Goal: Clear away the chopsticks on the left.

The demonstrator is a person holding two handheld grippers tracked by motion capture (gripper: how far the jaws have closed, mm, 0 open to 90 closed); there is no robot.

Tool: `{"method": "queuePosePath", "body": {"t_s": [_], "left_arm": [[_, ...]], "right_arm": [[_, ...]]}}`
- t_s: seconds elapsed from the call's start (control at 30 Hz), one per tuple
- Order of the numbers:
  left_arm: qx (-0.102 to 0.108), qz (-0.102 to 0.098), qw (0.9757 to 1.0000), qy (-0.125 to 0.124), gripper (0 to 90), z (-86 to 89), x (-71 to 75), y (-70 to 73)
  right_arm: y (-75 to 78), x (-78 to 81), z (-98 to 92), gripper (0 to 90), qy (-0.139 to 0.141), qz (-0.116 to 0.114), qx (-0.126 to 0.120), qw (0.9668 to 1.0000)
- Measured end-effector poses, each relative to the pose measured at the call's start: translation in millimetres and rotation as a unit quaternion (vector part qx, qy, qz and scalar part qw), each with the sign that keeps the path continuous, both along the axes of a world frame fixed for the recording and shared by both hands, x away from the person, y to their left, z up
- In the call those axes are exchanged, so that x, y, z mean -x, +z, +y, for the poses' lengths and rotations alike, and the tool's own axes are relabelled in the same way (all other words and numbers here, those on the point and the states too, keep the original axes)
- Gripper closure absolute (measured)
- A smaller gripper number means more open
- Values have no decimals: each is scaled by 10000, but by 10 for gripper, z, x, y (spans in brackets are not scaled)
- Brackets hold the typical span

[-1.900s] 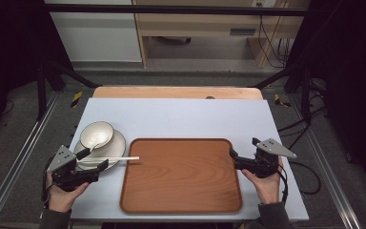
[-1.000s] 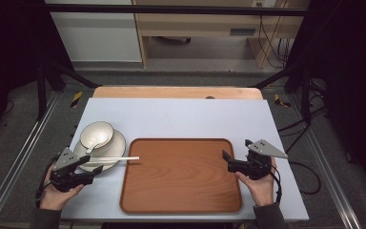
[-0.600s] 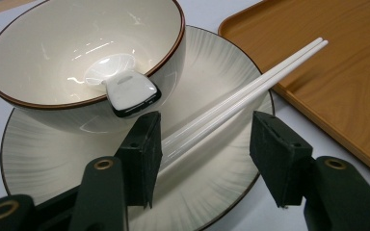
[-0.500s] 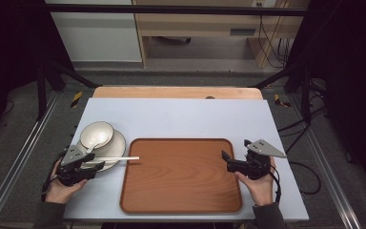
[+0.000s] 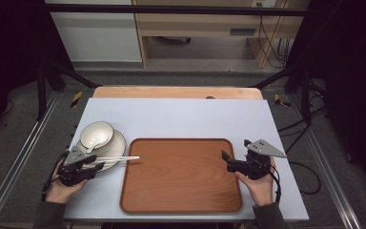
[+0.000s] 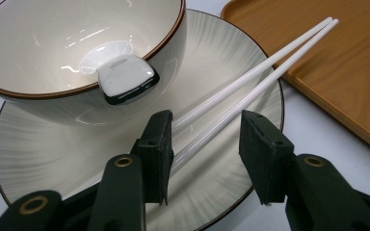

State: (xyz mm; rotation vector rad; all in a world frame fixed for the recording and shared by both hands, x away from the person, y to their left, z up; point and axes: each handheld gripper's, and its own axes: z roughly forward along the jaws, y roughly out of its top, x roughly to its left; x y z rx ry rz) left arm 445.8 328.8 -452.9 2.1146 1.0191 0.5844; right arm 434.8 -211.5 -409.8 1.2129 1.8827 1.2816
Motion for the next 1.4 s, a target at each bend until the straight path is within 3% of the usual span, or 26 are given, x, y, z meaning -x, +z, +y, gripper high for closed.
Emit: {"method": "queuePosePath", "body": {"t_s": [0.57,0.73,1.13,1.33,1.4], "left_arm": [[128,192,9997,-95,715,-28,16,-3],[35,243,9996,-109,762,-47,18,-8],[50,332,9994,-77,835,-104,32,3],[31,366,9993,27,818,-121,21,14],[148,370,9991,108,793,-138,1,24]], "right_arm": [[-3,-4,-5,84,27,40,4,10000],[-6,-7,0,78,36,63,0,10000],[-10,-11,5,77,47,88,6,9999],[-9,-12,3,77,49,92,7,9999],[-10,-13,5,76,50,96,13,9999]]}}
